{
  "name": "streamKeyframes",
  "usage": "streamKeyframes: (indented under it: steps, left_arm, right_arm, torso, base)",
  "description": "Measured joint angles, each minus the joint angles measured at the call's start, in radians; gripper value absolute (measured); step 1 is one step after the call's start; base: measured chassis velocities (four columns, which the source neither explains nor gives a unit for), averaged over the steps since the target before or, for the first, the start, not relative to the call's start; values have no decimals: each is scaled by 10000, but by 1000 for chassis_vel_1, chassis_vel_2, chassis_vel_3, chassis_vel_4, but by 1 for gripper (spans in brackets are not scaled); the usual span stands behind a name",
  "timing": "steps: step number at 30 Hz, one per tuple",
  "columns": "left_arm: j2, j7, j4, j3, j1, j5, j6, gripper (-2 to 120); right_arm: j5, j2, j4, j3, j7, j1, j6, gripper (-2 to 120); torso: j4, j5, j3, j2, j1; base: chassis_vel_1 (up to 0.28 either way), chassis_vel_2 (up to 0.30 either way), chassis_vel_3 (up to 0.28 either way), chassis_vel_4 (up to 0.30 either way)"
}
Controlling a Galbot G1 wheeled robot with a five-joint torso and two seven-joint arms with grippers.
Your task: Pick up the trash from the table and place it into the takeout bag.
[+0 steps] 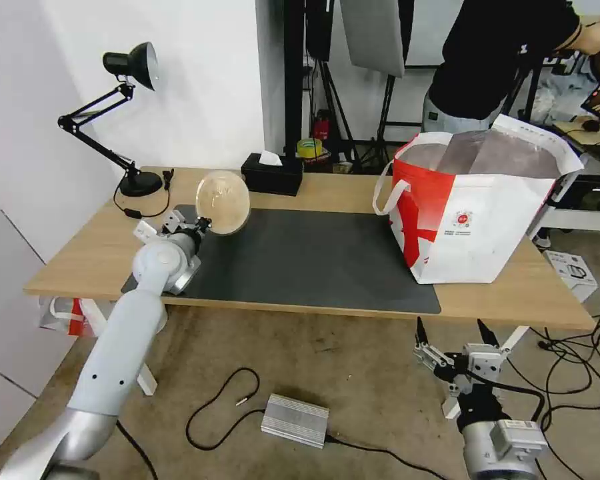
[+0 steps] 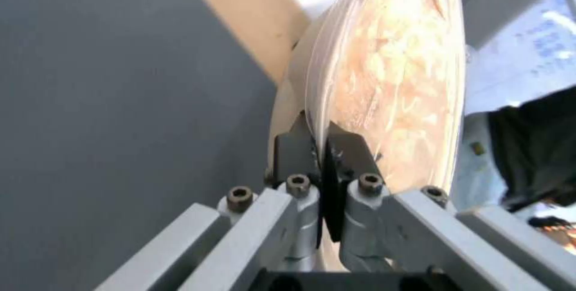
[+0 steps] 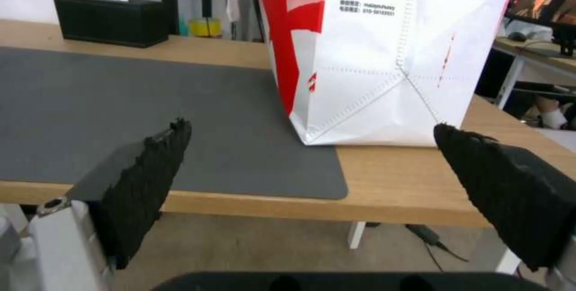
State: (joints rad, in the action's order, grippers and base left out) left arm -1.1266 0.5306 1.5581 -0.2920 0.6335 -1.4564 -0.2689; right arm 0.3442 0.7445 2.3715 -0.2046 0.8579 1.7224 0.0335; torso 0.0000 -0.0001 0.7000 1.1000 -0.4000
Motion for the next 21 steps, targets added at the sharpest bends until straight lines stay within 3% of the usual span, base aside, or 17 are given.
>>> streamKeyframes:
  steps: [5, 14, 21]
  left_arm:
    - [327, -89, 698, -90, 252, -163, 159, 0]
    - [681, -500, 1096, -349, 639, -198, 274, 0]
    - [854, -1414, 1451, -431, 931, -232, 620, 0]
  right_arm:
    - [0, 0, 0, 0, 1, 0, 0, 100]
    - [0, 0, 0, 0, 1, 0, 0, 100]
    - [0, 0, 0, 0, 0, 0, 0, 100]
  torso:
    - [0, 0, 0, 0, 0]
    - [1, 0, 0, 0, 0]
    - [0, 0, 0, 0, 1]
  base:
    - [0, 0, 0, 0]
    - [0, 0, 0, 0]
    - [0, 0, 0, 0]
